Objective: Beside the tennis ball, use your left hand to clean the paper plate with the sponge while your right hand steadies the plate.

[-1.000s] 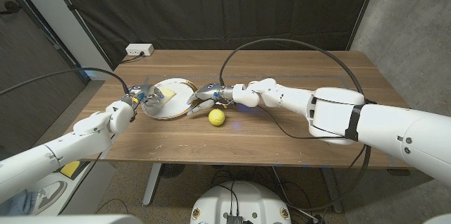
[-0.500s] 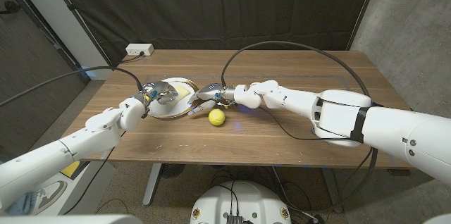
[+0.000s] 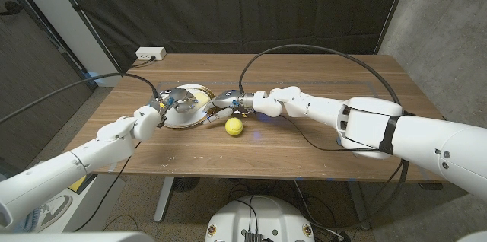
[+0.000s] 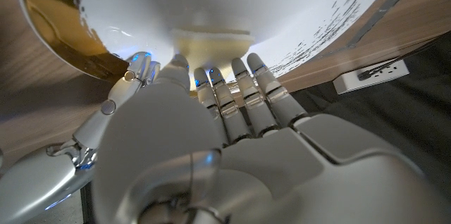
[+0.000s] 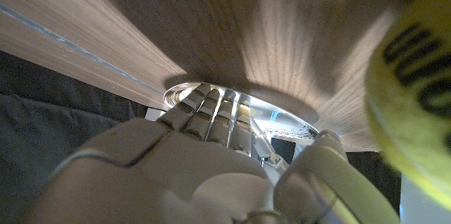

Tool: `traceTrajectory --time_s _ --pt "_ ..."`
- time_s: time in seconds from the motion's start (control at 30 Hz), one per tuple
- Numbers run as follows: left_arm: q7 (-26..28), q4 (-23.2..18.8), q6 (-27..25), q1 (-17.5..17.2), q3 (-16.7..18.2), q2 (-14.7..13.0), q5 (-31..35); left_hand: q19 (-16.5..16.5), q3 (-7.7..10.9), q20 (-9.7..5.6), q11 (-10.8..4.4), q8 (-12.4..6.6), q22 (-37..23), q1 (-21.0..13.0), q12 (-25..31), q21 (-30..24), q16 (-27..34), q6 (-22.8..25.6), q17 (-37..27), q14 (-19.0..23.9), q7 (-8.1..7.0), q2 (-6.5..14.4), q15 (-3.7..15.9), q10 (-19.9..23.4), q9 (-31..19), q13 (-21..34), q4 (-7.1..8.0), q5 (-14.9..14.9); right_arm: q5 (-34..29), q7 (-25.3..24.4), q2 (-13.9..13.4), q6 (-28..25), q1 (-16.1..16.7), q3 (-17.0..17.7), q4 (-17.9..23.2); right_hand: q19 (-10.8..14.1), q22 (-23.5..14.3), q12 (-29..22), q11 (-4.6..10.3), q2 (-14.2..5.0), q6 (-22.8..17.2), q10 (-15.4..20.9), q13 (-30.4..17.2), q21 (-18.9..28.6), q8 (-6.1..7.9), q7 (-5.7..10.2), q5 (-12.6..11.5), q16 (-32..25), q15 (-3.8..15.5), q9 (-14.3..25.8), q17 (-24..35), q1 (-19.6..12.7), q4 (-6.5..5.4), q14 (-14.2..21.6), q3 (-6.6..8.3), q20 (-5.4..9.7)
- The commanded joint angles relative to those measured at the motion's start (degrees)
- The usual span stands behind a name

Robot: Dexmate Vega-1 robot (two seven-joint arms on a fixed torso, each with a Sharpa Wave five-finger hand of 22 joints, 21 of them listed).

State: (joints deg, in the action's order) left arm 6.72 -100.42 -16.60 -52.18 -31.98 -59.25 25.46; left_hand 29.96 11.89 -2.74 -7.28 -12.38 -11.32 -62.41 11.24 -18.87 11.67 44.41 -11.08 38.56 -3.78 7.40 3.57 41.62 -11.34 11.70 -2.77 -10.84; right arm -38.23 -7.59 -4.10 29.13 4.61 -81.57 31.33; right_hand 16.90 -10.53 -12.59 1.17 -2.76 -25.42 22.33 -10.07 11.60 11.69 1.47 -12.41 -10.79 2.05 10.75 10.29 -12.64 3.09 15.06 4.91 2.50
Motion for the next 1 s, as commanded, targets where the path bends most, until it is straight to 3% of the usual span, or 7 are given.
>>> traceTrajectory --time_s 0.03,0.67,1.0 --pt "1.2 -2.7 -5.9 -6.0 4.0 -3.0 -4.9 0.0 0.29 -1.32 0.08 0.15 -0.1 0.3 0.3 -0.4 -0.1 0.3 -0.2 0.0 0.24 0.0 5.50 0.3 -0.1 0.2 -0.06 0.1 0.0 1.5 2.4 0.9 -0.8 -1.0 -4.6 0.6 -0.2 -0.4 0.46 -0.50 -1.4 2.3 -0.4 0.4 0.29 -0.10 -0.1 0.0 1.05 0.3 0.1 -0.3 0.39 0.5 0.20 3.14" --pt "1.7 -1.6 -10.1 -6.7 2.8 -5.3 -5.6 0.0 0.35 -1.28 0.06 0.18 -0.1 0.4 0.3 -0.5 -0.1 0.3 -0.2 0.1 0.31 0.0 5.43 0.3 -0.1 0.2 -0.05 0.1 1.5 1.7 3.6 0.7 -1.1 -2.3 -6.3 1.0 -0.2 -0.4 0.58 -0.64 -2.3 2.8 -0.4 0.5 0.50 0.05 0.0 -0.1 1.01 0.3 0.1 -0.3 0.46 1.1 0.22 2.99" --pt "0.5 1.7 -4.7 -0.2 -1.4 -1.5 -2.2 -0.1 0.41 -1.23 0.10 0.22 -0.1 0.4 0.2 -0.5 -0.1 0.2 -0.2 0.0 0.27 0.1 5.36 0.1 -0.1 0.2 -0.04 0.1 1.9 2.7 1.9 0.7 -0.9 -2.0 -4.0 1.1 -0.2 -0.4 0.63 -0.67 -2.4 2.9 -0.4 0.5 0.50 0.06 0.0 -0.2 1.01 0.4 0.1 -0.3 0.50 1.3 0.24 2.94"
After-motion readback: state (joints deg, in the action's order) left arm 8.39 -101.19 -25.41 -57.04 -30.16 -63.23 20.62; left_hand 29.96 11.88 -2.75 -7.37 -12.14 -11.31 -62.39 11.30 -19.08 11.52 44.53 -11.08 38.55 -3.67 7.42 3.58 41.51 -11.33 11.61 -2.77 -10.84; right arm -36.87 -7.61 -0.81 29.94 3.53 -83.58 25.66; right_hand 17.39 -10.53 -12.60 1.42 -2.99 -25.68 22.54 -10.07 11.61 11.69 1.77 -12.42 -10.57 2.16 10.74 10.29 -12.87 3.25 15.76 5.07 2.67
